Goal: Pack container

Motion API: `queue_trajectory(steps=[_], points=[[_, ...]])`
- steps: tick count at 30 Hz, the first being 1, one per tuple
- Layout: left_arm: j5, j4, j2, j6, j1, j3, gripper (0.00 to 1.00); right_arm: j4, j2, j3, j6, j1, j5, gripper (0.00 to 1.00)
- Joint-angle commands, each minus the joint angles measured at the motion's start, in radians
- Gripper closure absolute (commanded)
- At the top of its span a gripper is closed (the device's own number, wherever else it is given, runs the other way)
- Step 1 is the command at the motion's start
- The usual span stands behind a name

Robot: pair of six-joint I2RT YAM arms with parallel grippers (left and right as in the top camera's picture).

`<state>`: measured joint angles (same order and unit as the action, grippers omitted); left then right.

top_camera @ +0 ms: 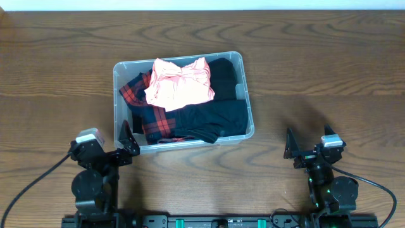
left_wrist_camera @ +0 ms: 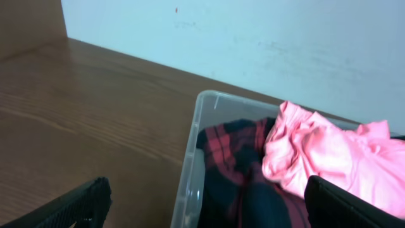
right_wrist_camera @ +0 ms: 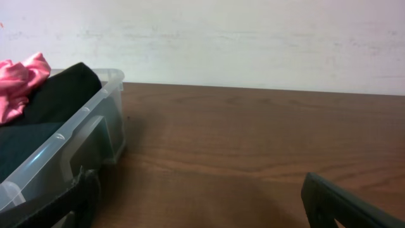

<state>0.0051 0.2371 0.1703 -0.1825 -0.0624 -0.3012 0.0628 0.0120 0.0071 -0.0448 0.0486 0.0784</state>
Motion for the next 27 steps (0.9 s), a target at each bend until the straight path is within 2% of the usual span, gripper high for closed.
queue_trajectory(steps=[1, 12, 27], points=[[0.015, -0.023, -0.051, 0.013, 0.002, 0.041, 0.02, 0.004, -0.006, -0.002, -0.013, -0.008, 0.001, 0.01], [0.040, -0.126, -0.169, 0.012, 0.002, 0.186, 0.02, 0.004, -0.006, -0.002, -0.013, -0.008, 0.001, 0.01], [0.040, -0.145, -0.167, 0.013, 0.002, 0.285, 0.02, 0.004, -0.006, -0.002, -0.013, -0.008, 0.001, 0.01]])
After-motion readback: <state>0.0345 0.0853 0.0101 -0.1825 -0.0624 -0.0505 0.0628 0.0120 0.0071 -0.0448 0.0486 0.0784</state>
